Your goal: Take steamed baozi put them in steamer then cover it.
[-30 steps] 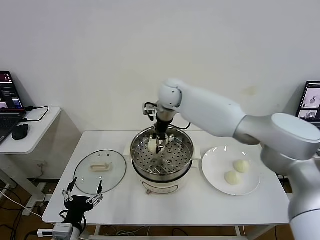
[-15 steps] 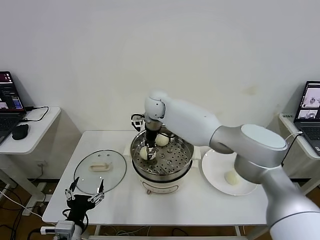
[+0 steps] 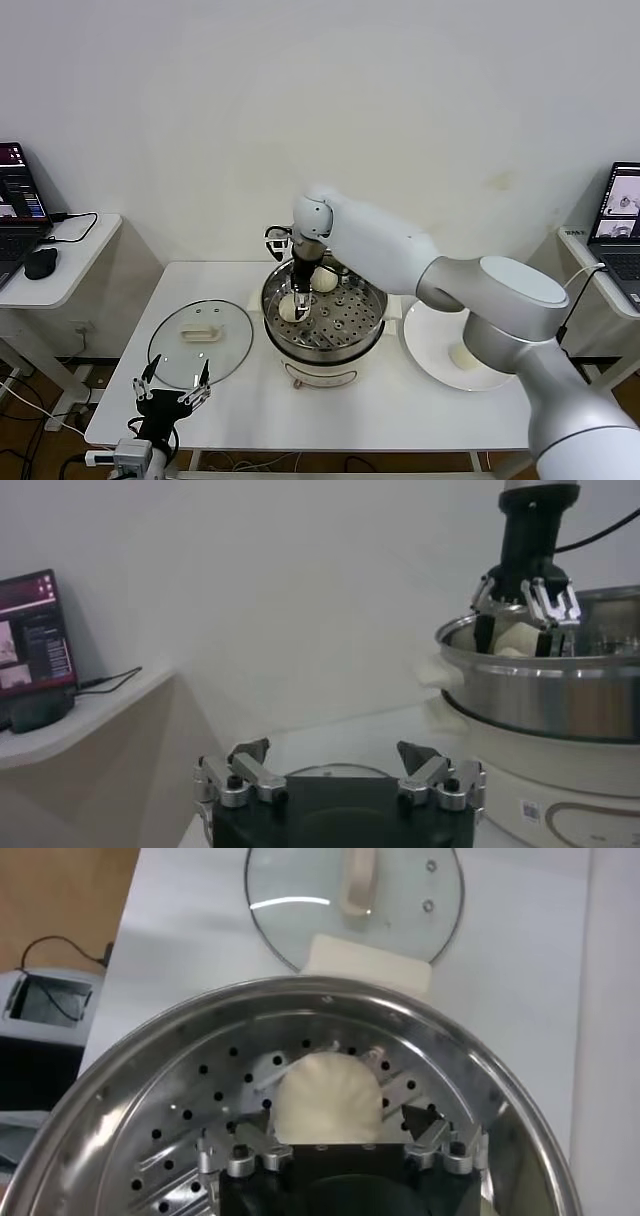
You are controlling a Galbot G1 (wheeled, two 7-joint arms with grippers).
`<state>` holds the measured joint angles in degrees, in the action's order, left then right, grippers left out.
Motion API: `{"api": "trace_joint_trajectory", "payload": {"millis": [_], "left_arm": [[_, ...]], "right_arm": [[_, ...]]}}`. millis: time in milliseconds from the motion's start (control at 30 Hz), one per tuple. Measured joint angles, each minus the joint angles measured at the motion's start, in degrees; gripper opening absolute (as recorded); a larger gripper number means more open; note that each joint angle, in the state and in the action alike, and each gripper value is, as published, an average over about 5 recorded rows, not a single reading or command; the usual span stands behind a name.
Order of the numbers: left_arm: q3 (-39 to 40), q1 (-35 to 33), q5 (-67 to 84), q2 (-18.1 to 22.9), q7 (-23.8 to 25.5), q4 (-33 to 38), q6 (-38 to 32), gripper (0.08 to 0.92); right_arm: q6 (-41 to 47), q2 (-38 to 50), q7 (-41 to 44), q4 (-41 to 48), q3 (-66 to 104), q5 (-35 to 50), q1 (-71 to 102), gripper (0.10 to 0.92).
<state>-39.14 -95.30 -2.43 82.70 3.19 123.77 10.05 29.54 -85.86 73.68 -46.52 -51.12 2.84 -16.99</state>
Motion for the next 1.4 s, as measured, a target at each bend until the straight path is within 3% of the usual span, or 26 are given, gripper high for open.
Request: {"api": "trace_joint_trajectory", "payload": {"millis": [267, 800, 1067, 1400], "left_arm": [[0.27, 0.28, 0.01, -0.15, 0.34, 0.03, 0.36, 0.823], [0.75, -1.15, 0.23, -0.30, 0.92, 1.01, 0.96, 0.823], [1.13, -2.17, -0.33, 0.28, 0.91, 1.73, 1.14, 0.823], [1.08, -3.19, -0.87, 0.69, 0.74, 1.69, 1.01, 0.823]], "right_arm": [[-0.70, 8.69, 1.64, -8.98, 1.05, 1.20, -3.17, 0.823], [-5.03, 35.16, 4.90, -28.00, 5.26, -0.77, -3.24, 0.823], [-8.30, 44.78, 4.65, -31.30, 11.50, -6.92, 5.78, 0.823], [-11.56, 48.79, 3.05, -31.35, 17.86, -14.46, 17.50, 0.823]]}}
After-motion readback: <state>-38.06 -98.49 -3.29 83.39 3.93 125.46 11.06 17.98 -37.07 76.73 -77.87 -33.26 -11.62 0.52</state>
